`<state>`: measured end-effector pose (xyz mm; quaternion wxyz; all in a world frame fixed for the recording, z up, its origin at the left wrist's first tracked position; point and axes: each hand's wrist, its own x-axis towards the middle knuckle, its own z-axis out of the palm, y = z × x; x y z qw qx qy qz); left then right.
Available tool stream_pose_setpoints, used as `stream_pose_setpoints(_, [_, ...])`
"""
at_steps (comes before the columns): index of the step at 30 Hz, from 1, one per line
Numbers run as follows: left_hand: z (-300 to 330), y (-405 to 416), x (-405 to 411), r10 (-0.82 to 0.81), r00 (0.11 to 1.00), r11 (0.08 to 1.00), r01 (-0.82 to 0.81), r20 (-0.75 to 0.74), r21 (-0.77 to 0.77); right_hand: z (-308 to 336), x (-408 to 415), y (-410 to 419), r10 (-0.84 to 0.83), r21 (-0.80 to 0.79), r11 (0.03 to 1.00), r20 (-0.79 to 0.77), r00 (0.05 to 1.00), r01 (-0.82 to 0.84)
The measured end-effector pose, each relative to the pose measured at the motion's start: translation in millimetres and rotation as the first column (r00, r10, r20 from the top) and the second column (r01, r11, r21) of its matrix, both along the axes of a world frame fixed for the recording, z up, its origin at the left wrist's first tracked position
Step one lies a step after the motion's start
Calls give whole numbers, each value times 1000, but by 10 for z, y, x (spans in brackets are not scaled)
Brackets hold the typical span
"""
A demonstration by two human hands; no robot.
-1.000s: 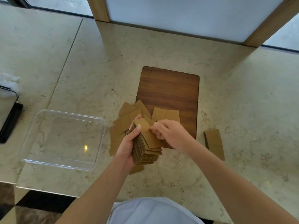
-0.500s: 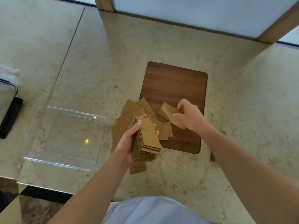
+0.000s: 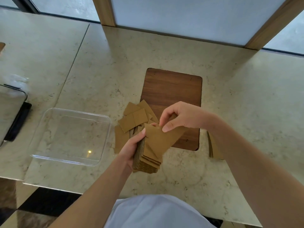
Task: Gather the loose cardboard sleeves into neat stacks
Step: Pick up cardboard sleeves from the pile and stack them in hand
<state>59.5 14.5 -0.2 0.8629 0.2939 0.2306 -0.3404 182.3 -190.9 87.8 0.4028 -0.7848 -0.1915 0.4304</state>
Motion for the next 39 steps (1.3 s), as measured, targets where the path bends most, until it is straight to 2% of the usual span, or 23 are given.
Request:
stream_pose_setpoints(3, [41,-70,-49,-42,999,999,42,-28,-17,-64,-175,270,138,-66,989,48,989,-135])
stream_pose_setpoints(8, [15,-57,-279,4,999,987,-13,-53,-159,-319,-607,381,-101,-4,995,-7,995,101])
stream_pose_setpoints(10, [-29,-27,-454,-30,998,985,20,-57,-174,-410,-791,399,-96,-25,995,-31,995,95])
stream_pose_setpoints(13, [-72,91,-632,-84,996,991,80,-30,-106,-565,-999,451,-30,-64,998,-102,994,23])
stream_pose_setpoints(15, [-64,175,-679,-102,995,991,102,3,-90,-651,-1064,462,-96,-52,995,-163,982,89])
stream_pose_setpoints(16, [-45,196,-675,-89,996,992,91,18,-93,-696,-1076,441,-198,-55,980,-139,970,192])
stream_pose_setpoints(17, [-40,240,-674,-46,999,994,48,24,-97,-762,-1067,454,-307,-78,950,-48,950,303])
stream_pose_setpoints(18, [-40,262,-670,9,1000,996,-7,22,-91,-837,-1040,439,-382,-132,908,122,916,396])
stream_pose_setpoints(19, [-45,267,-669,58,998,995,-57,13,-77,-908,-1002,415,-370,-204,874,309,876,441])
stream_pose_setpoints(20, [-53,285,-677,96,995,994,-96,0,-57,-976,-962,421,-292,-284,853,433,853,437])
stream_pose_setpoints(23, [-102,340,-703,169,983,985,-171,-69,-24,-1116,-862,504,-146,-459,784,518,843,418])
stream_pose_setpoints(26, [-123,377,-708,196,976,981,-195,-90,22,-1198,-853,553,-138,-394,789,635,760,471])
stream_pose_setpoints(28, [-101,391,-708,196,976,980,-194,-91,33,-1225,-872,571,-152,-384,790,631,761,477])
stream_pose_setpoints(31, [-70,413,-710,218,970,975,-213,-108,56,-1271,-860,571,-109,-458,777,578,809,432])
stream_pose_setpoints(36, [-29,423,-681,224,966,974,-217,-129,66,-1225,-900,541,-98,-400,795,657,748,456])
stream_pose_setpoints(37, [-31,423,-676,219,967,975,-212,-127,67,-1193,-908,521,-168,-345,816,627,761,464])
stream_pose_setpoints(39, [-31,411,-670,210,971,977,-204,-118,62,-1067,-922,466,-405,-176,843,415,815,509])
